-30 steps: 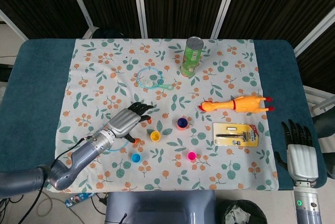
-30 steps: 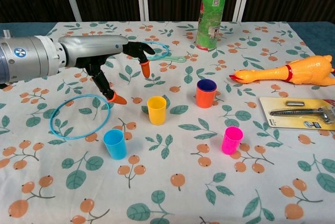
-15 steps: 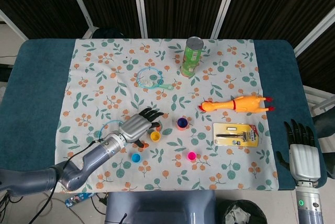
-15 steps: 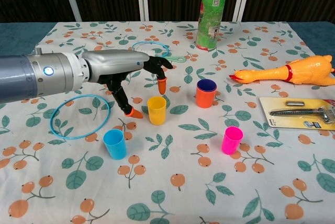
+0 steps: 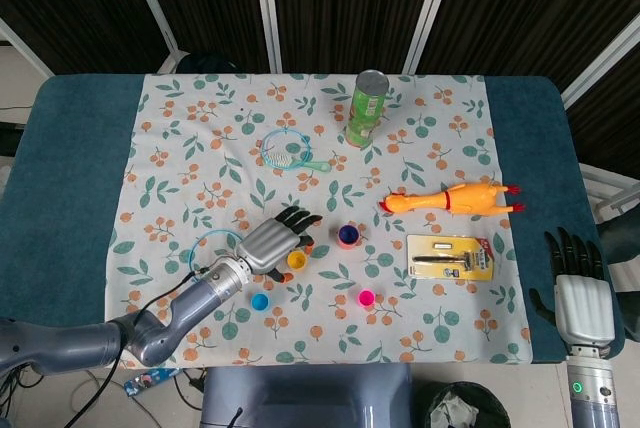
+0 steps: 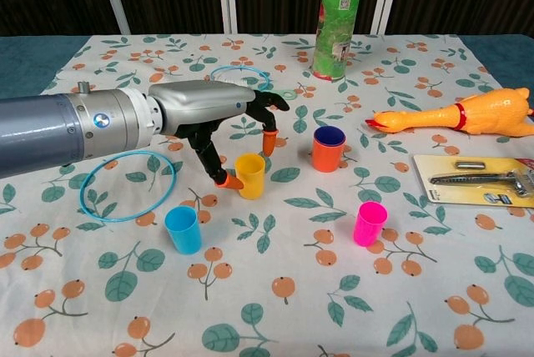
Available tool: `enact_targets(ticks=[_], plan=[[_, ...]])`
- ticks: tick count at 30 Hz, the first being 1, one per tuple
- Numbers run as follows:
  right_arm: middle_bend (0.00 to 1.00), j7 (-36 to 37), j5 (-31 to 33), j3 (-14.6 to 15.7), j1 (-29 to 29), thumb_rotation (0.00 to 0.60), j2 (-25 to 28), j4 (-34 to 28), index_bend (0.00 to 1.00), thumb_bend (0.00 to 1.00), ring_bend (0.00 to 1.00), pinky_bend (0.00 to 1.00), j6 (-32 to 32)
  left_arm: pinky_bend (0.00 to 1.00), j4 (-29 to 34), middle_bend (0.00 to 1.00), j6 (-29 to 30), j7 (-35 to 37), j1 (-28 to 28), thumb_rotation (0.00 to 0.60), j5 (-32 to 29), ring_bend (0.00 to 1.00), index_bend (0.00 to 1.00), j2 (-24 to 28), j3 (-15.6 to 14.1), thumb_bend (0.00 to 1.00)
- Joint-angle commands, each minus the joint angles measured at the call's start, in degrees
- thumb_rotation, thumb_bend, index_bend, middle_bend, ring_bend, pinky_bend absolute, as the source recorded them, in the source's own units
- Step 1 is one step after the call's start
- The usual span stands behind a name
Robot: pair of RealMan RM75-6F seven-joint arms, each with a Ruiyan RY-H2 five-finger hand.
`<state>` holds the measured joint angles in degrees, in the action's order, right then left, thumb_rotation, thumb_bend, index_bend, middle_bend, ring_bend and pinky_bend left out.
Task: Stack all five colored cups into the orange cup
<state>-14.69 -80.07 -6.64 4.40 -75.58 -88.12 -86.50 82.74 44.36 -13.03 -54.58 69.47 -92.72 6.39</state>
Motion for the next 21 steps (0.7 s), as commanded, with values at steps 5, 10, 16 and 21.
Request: enact_targets(ticks=[5,10,16,21], plan=[[0.00,0.0,0.0,0.0,0.0,0.600,0.0,0.0,0.00,0.38,0.00,0.06,0.0,0.00,-0.1,0.04,0.7,-3.2,-0.2,0.600,-1.6,0.00,0.43,-0.6,0.2,0.17],[0.00,0.0,-0.1,0.1,0.0,0.600,0.0,0.0,0.00,0.38,0.00,0.06,0.2,0.00,0.0,0.04,0.9,-5.0,-0.2,0.600,-3.0,0.00,0.44,-0.9,0.3,0.18],[0.00,0.1,0.1,0.1,0.0,0.600,0.0,-0.1,0.00,0.38,0.00,0.06,0.3,0.00,-0.1,0.04,0.8,-6.5,-0.5,0.600,-3.9,0.00,0.46,-1.5,0.3,0.20],[0.00,0.1,0.1,0.1,0.0,0.600,0.1,-0.2,0.00,0.38,0.00,0.06,0.4,0.00,-0.3,0.05,1.0,-7.2,-0.7,0.600,-4.3,0.00,0.48,-2.2,0.4,0.22]])
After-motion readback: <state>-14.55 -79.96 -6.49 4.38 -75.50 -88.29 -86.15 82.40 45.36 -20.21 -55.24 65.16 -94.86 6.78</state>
